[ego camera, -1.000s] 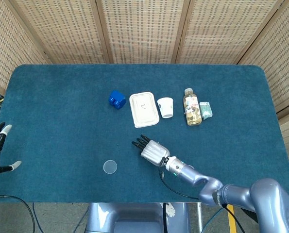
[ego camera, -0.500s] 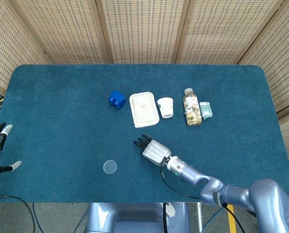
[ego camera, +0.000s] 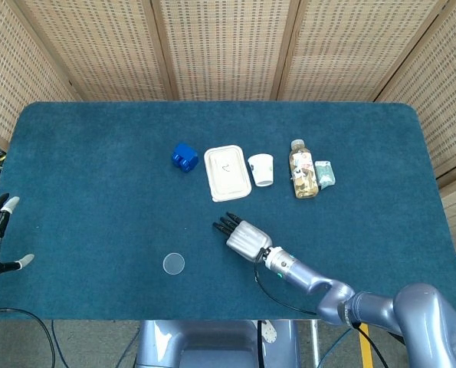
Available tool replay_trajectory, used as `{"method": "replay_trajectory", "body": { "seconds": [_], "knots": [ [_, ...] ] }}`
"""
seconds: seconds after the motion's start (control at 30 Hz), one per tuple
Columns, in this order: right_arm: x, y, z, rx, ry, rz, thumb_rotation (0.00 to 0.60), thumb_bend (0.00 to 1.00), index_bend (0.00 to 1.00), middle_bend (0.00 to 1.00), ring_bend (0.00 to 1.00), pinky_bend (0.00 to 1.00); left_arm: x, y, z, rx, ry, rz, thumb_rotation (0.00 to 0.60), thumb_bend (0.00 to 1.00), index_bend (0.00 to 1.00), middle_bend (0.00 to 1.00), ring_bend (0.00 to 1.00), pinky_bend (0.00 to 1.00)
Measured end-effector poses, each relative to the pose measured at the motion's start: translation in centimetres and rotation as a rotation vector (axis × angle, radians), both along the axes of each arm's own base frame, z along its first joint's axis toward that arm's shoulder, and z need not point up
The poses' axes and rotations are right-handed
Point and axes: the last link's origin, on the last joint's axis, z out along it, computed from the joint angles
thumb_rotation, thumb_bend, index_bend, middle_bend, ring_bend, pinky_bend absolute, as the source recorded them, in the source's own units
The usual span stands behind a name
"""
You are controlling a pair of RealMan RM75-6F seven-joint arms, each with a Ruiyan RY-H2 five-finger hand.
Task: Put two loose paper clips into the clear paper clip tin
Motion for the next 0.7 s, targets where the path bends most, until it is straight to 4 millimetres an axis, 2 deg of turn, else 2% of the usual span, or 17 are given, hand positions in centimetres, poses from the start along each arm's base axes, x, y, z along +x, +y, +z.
{"method": "replay_trajectory", "body": {
  "seconds": [0.23,0.43,0.7],
  "knots": [
    [0.1,0.1,1.4,-0.011,-0.038,0.008,0.6,0.47,0.63,0.04,0.0,0.0,0.0,0.0,-0.1,-0.003,0.003,0.0,0.6,0.0,0.0,0.0,0.0,0.0],
    [-0.4,0.4,3.5,-0.024,-0.06,0.017,0.6,0.47,0.63,0.04,0.0,0.0,0.1,0.0,-0.2,-0.006,0.003,-0.004,0.6,0.0,0.0,0.0,0.0,0.0],
    [-3.4,2.7,7.8,-0.022,-0.046,0.04,0.6,0.47,0.63,0.04,0.0,0.0,0.3,-0.2,-0.2,-0.01,0.0,-0.013,0.6,0.0,0.0,0.0,0.0,0.0]
  ]
}}
